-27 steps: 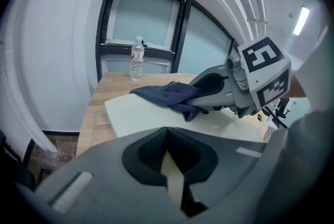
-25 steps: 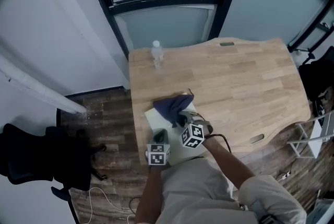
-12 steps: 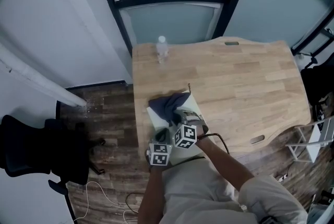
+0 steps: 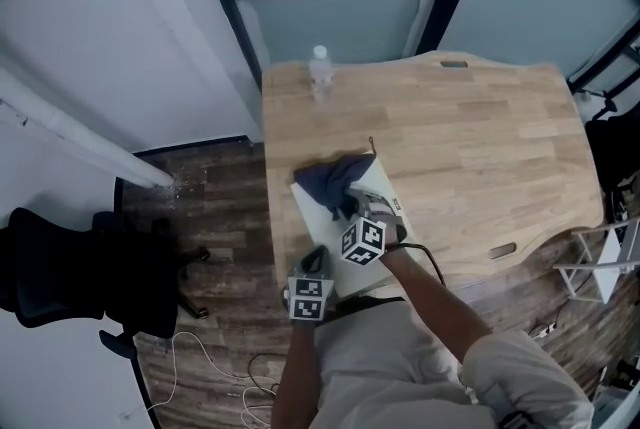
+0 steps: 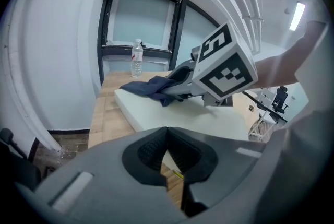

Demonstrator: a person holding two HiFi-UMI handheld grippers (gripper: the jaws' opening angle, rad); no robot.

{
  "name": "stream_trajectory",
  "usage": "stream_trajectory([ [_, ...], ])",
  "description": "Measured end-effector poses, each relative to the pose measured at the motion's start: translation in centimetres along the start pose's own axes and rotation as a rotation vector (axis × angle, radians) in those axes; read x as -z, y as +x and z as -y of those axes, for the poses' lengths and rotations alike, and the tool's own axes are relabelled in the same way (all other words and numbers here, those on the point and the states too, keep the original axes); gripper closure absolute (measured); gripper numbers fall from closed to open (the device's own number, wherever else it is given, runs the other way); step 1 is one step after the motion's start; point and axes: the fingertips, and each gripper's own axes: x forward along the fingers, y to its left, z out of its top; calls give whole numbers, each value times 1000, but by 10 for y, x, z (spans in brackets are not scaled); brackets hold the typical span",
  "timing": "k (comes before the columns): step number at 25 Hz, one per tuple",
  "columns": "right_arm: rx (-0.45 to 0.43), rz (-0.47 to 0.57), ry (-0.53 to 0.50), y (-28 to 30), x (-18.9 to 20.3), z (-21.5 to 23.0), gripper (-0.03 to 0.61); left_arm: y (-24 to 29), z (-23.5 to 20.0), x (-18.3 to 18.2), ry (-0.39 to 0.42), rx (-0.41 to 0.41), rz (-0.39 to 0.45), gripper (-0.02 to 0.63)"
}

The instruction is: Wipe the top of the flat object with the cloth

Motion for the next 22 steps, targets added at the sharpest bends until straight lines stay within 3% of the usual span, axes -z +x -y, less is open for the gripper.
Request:
stream_trajectory([
  [4,65,-13,96,7,-3,9,488,-6,5,0,-13,11,27,606],
  [8,58,-31,194,9,-5,15,488,-1,10,11,-42,25,43,606],
  [11,34,-47,152,6,-8,8,488,-3,12,12,-40,20,29,606],
  [13,3,-45,105,6,-14,1,488,-5,14,8,-17,10,24,606],
  [22,-252,88,94,5,-66,-60,487,-3,16,8,12,15,-8,606],
])
